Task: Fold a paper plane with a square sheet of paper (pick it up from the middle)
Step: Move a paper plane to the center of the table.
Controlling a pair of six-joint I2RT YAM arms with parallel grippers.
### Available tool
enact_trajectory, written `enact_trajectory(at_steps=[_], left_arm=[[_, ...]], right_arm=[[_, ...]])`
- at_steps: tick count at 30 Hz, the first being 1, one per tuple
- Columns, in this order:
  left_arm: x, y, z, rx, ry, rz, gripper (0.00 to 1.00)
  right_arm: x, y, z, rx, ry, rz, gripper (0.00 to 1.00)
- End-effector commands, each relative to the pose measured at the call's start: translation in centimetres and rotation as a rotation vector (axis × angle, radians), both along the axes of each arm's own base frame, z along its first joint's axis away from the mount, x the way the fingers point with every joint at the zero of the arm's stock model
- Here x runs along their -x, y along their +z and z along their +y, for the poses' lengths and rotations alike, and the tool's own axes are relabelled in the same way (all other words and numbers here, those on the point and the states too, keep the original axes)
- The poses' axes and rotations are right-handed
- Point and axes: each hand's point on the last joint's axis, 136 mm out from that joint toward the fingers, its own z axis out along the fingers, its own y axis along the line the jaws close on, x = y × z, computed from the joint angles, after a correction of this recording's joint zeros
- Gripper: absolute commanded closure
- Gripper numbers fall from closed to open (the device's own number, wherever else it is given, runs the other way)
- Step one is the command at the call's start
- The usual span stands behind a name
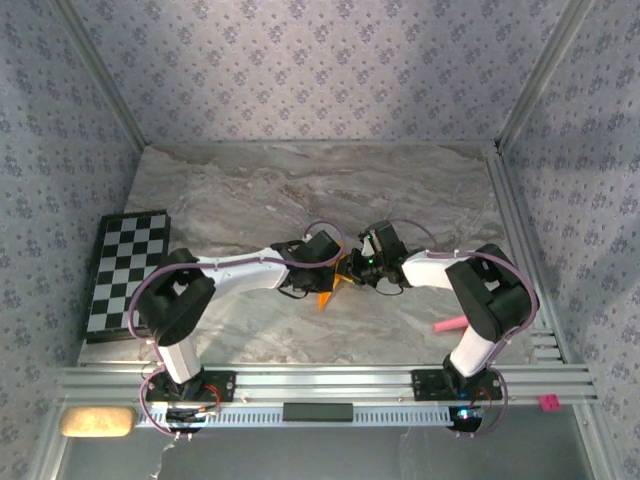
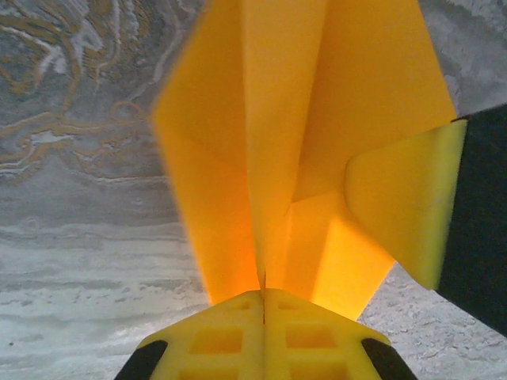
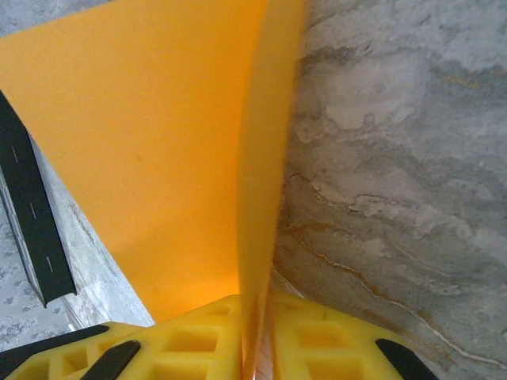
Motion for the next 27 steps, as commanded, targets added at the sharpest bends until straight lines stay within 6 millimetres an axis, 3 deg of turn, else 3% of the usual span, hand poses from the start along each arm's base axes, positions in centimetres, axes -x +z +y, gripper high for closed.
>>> enact_trajectory(at_steps=[1,8,19,27], left_arm=[[-0.1,0.2,-1.2,0.032,-0.005,0.023,0.93],[-0.1,0.1,-1.3,0.042,-0.007,0.034,0.89],[-0.5,1.6,-1.2,0.086,0.012,-0.002,0.90],[0.0,0.9,-1.8,0.102,-0.014,0.032,0.85]], right_arm=[[0.2,-0.4,0.2,-0.005,0.014,0.008,0.85],[0.4,-0.7,-0.1,0.004,0.009,0.013,0.85],[0.6,-0.7,-0.7,0.028,0.001,0.024,0.83],[0.9,-1.1,-1.2,0.032,-0.014,0.030,0.86]])
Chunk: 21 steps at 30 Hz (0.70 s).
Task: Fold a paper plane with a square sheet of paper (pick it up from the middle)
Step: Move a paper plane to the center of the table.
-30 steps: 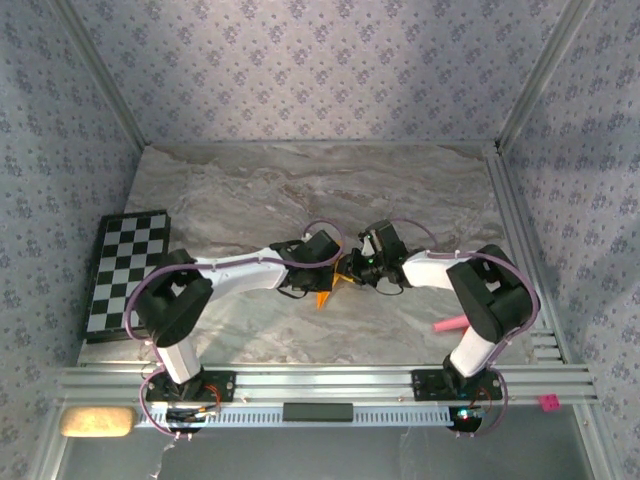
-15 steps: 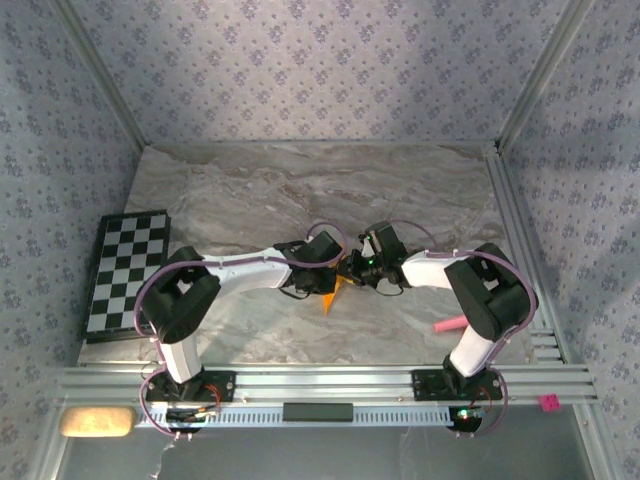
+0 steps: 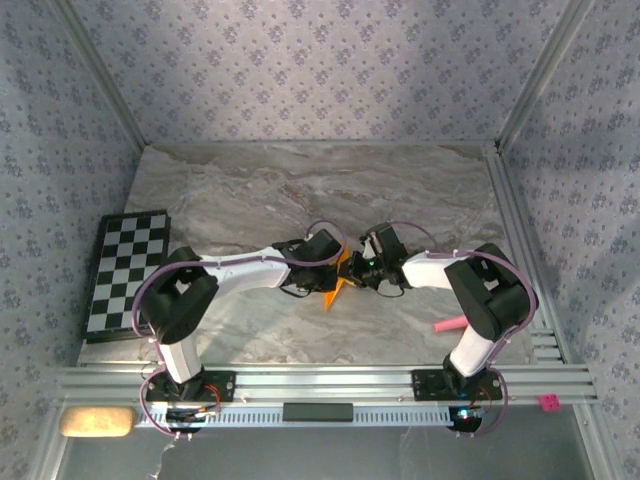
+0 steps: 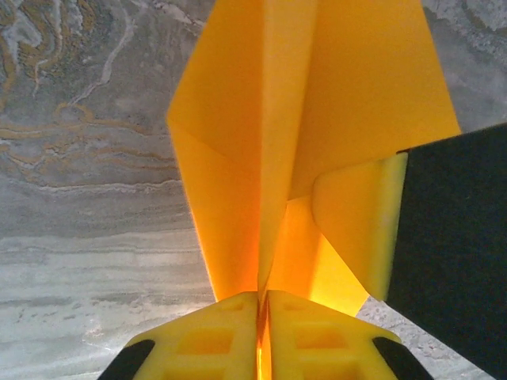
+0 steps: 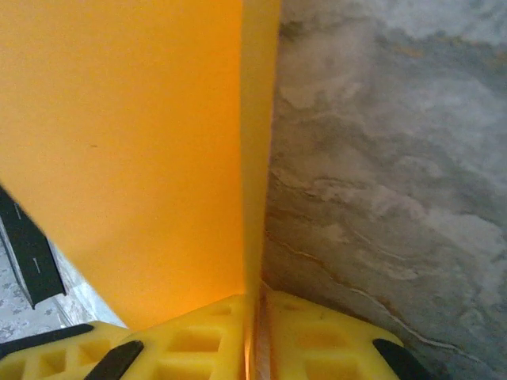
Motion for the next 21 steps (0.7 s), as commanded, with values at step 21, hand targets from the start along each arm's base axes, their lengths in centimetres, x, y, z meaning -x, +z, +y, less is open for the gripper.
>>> enact_trajectory(at_steps=[21], left_arm=[[0.7,-0.8,-1.2,0.043,-0.039,0.061,0.79]], right_arm=[[0.2,-0.4,-1.0,0.008,-0.021,0.009,0.86]])
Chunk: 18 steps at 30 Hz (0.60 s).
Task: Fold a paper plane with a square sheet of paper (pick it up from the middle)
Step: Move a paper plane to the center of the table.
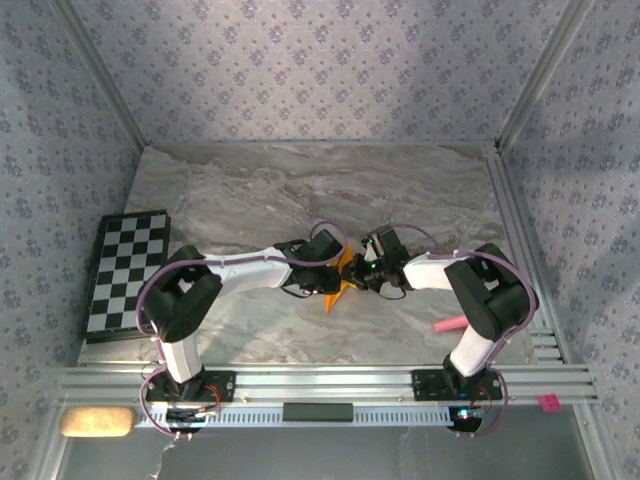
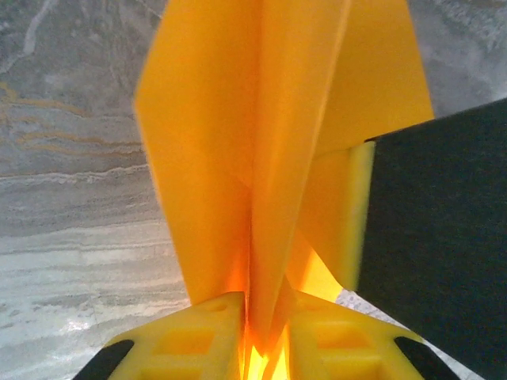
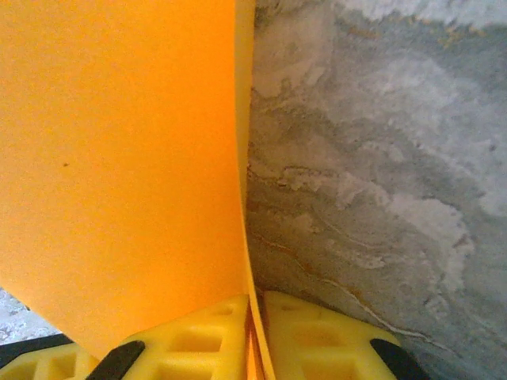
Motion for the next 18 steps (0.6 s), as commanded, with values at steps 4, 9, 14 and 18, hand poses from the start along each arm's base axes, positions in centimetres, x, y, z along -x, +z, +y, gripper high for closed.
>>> enact_trajectory(at_steps=[4,9,14,18], left_arm=[[-0.17,-0.30,-0.30,0.003,-0.011,0.010,0.79],[-0.19,-0.59,-0.49,0.000,-0.019,0.017,0.80],[-0.12,-0.81,-0.76,0.004,-0.026,0.022,0.82],[-0.13,-0.86,-0.95,0.008,-0.032,0.025,0.83]], right_arm=[[0.05,0.00,-0.54,0.003,-0.014,0.002,0.86],[0.08,-0.06,-0.51,0.002,-0.011,0.004,0.86],[0.11,-0.17,-0.48,0.001,-0.010,0.007,0.85],[0.14,-0.27,-0.45,0.000,-0.009,0.010,0.85]])
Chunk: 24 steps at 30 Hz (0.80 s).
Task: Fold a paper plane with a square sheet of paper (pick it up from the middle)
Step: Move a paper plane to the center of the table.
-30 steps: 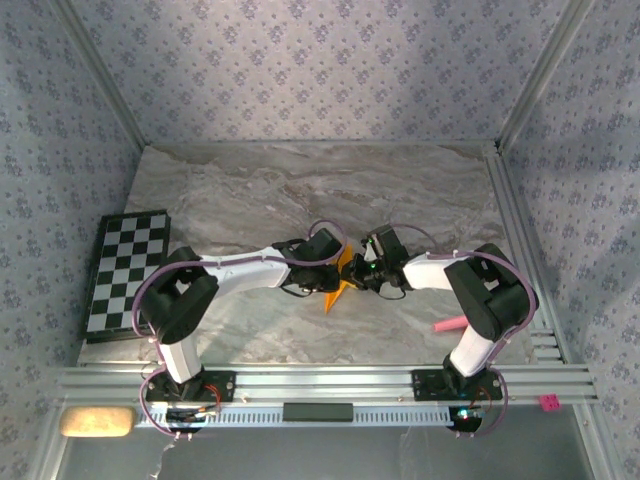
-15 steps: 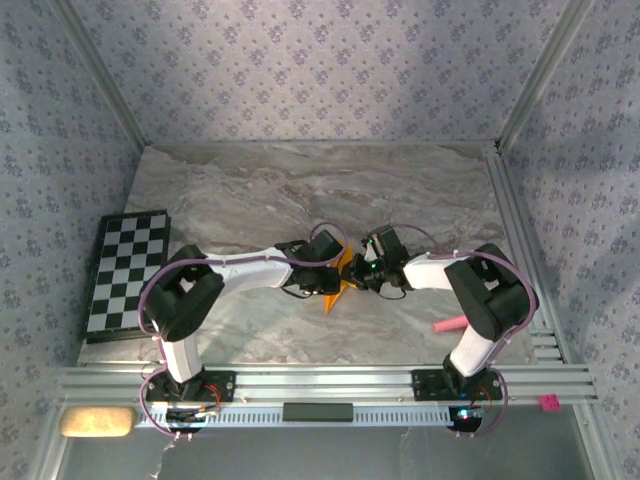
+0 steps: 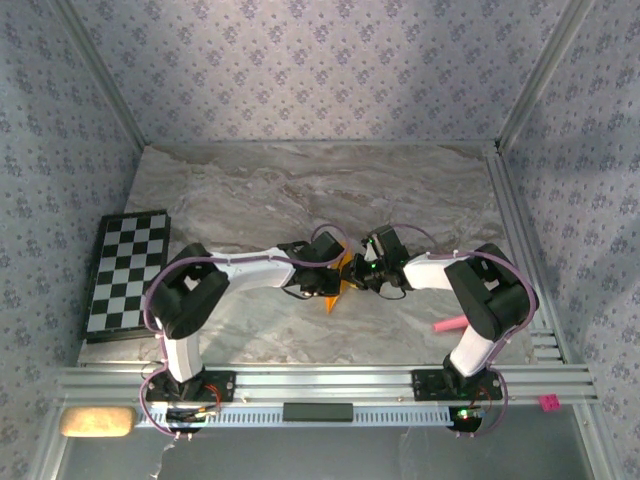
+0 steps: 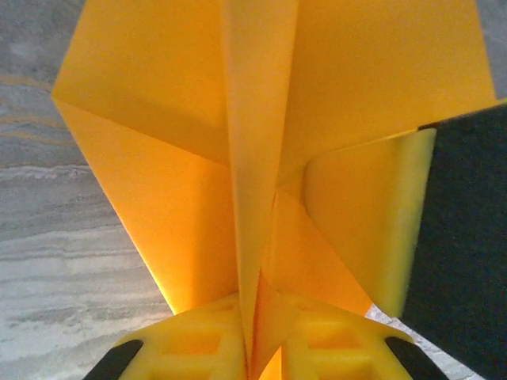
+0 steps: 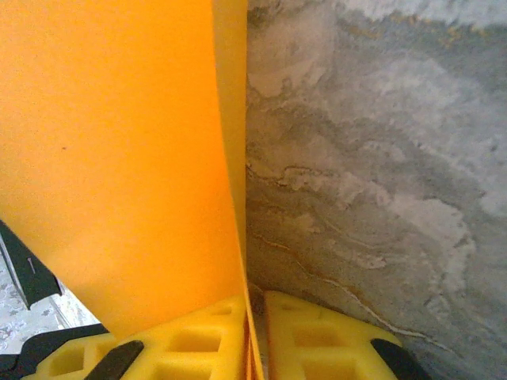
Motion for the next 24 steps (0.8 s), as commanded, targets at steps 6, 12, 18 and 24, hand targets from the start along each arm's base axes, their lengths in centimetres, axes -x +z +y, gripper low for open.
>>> enact_trajectory(at_steps=[6,12,18,24], left_arm=[[-0.5,0.5,-1.0,0.024,-0.021,-0.007,0.89],[-1.6,1.6,1.8,-0.080,0.066,-0.079,0.95],[-2.6,2.9,5.6,-0.259,0.142,-0.149,0.94],[-3.4,2.8,6.5,-0.359,0.155,-0.159,0.94]], right_arm=[[0.1,-0.2,-0.5,-0.001,-0.010,0.009,0.85],[-0.3,1.8,-0.9,-0.006,-0.014,-0.042,0.72],[-0.4,3.4,-3.2,0.090,-0.042,-0.097,0.55],[-0.1,3.5,-4.9,0.106,-0.078,-0.095,0.54]])
